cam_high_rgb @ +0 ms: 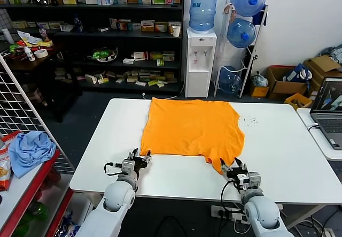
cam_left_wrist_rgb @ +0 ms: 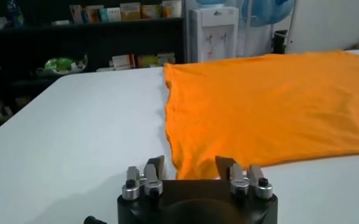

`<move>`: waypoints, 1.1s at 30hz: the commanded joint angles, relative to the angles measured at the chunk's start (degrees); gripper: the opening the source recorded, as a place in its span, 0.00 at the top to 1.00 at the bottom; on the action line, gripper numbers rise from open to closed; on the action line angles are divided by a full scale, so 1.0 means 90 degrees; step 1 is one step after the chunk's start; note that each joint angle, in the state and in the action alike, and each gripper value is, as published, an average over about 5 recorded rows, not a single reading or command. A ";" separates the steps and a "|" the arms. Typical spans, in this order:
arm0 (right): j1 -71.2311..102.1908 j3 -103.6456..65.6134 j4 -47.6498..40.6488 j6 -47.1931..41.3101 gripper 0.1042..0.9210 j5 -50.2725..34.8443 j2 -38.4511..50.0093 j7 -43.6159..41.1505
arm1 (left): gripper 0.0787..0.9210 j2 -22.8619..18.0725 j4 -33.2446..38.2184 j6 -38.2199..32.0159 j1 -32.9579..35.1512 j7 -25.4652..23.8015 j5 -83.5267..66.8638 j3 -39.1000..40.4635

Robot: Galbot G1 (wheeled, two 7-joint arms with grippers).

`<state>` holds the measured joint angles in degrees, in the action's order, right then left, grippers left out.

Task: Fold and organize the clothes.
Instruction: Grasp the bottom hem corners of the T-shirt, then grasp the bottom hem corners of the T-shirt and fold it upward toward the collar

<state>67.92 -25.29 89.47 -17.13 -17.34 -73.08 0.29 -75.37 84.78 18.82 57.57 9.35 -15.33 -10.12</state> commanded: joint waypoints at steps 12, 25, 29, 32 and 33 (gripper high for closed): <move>0.0267 0.0047 0.0622 -0.0363 0.93 0.0174 0.0110 0.0339 | 0.87 0.0042 0.0319 0.0048 0.0397 0.0078 -0.0023 0.0003; 0.2051 -0.0433 0.2501 -0.0563 0.97 0.0395 0.0950 0.0490 | 0.97 0.0757 0.1868 0.0090 0.1597 0.0347 -0.0035 -0.0042; 0.2771 -0.0731 0.2994 -0.0539 0.97 0.0423 0.1147 0.0473 | 0.97 0.0999 0.2337 0.0081 0.2064 0.0376 0.0008 -0.0104; 0.3275 -0.0983 0.3260 -0.0500 0.97 0.0450 0.1235 0.0460 | 0.97 0.1138 0.2602 0.0058 0.2454 0.0389 0.0062 -0.0192; 0.3419 -0.1050 0.3332 -0.0484 0.97 0.0465 0.1250 0.0456 | 0.97 0.1174 0.2685 0.0049 0.2576 0.0392 0.0079 -0.0224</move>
<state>90.35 -31.98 113.16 -21.20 -13.27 -63.95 4.02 -67.96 101.26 19.26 72.60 12.44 -14.87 -11.56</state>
